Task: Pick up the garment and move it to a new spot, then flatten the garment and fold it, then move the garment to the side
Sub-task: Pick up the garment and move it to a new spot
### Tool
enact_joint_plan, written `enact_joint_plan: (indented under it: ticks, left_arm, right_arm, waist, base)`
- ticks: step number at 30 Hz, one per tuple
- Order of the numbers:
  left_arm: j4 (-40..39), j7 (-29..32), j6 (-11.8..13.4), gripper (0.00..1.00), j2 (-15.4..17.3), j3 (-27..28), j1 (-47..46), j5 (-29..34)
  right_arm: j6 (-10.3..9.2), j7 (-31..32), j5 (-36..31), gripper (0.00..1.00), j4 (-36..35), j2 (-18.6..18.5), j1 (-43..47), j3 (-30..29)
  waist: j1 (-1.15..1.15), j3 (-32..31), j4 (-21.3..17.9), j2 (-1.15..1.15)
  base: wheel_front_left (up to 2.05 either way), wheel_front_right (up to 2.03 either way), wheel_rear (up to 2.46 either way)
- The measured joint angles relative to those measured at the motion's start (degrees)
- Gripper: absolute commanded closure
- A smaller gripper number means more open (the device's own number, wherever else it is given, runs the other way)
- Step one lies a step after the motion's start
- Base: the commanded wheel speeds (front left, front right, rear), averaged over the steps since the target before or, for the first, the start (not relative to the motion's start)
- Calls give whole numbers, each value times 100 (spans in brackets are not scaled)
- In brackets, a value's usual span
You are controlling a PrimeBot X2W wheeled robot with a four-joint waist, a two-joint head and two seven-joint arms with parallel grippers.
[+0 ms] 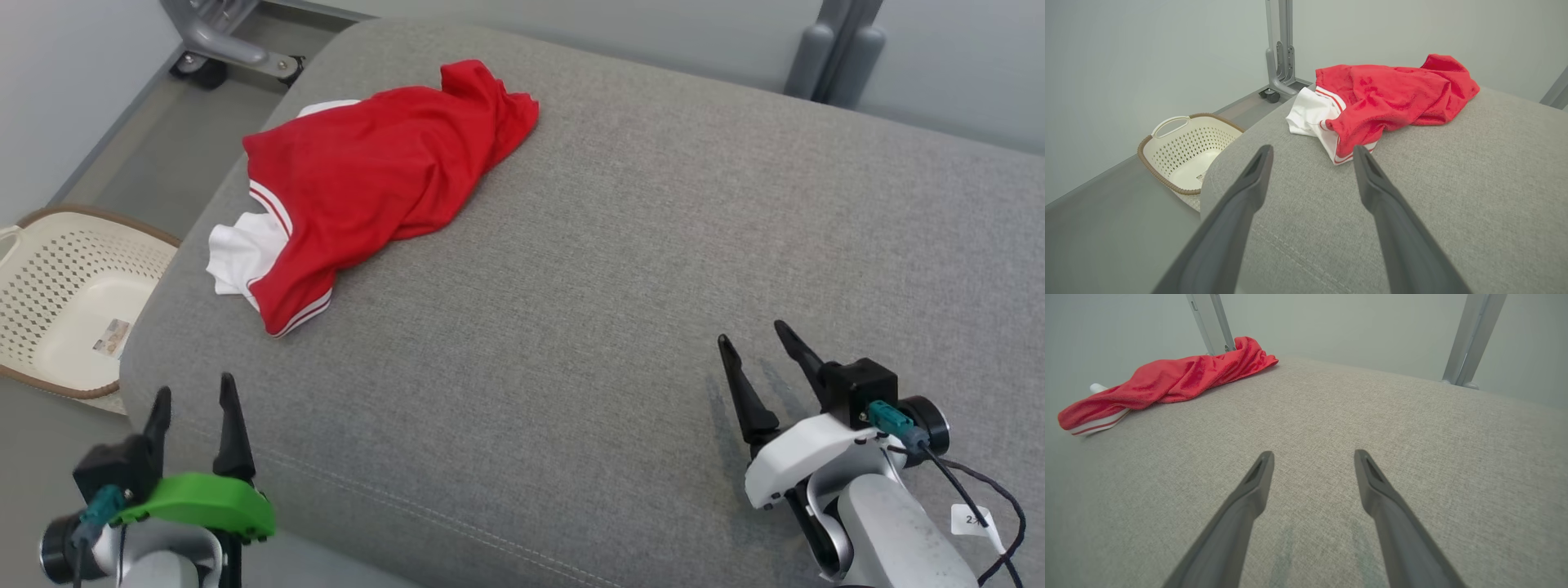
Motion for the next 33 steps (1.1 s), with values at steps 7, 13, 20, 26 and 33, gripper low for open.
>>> enact_joint_plan:
  ticks: [7, 13, 20, 26, 33]
  left_arm:
    - [341, 0, -135, 0, 391, 43, -839, 68]
    - [1215, 4, -154, 0, 1002, -668, -1574, -479]
    - [2228, 4, -155, 0, 1460, -979, -2132, -873]
    - [3004, 3, -155, 0, 1570, -950, -2470, -987]
    - [3307, 3, -46, 82, 1516, -733, -2650, -994]
  right_arm:
    - [0, 1, -90, 0, -92, -230, -239, -10]
    - [0, 0, -155, 0, -185, -427, -456, 8]
    - [0, 0, -168, 0, -335, -578, -584, -30]
    - [0, 1, -188, 0, -425, -616, -616, -83]
    - [0, 1, -191, 0, -488, -632, -663, -187]
  waist:
    - [0, 413, -235, 0]
    - [0, 820, -627, 0]
    - [0, 1108, -1053, 0]
    - [0, 1340, -1324, 0]
    - [0, 1531, -1555, 0]
  base:
    - [0, 0, 0]
    - [0, 0, 0]
    - [0, 0, 0]
    - [0, 0, 0]
    - [0, 0, 0]
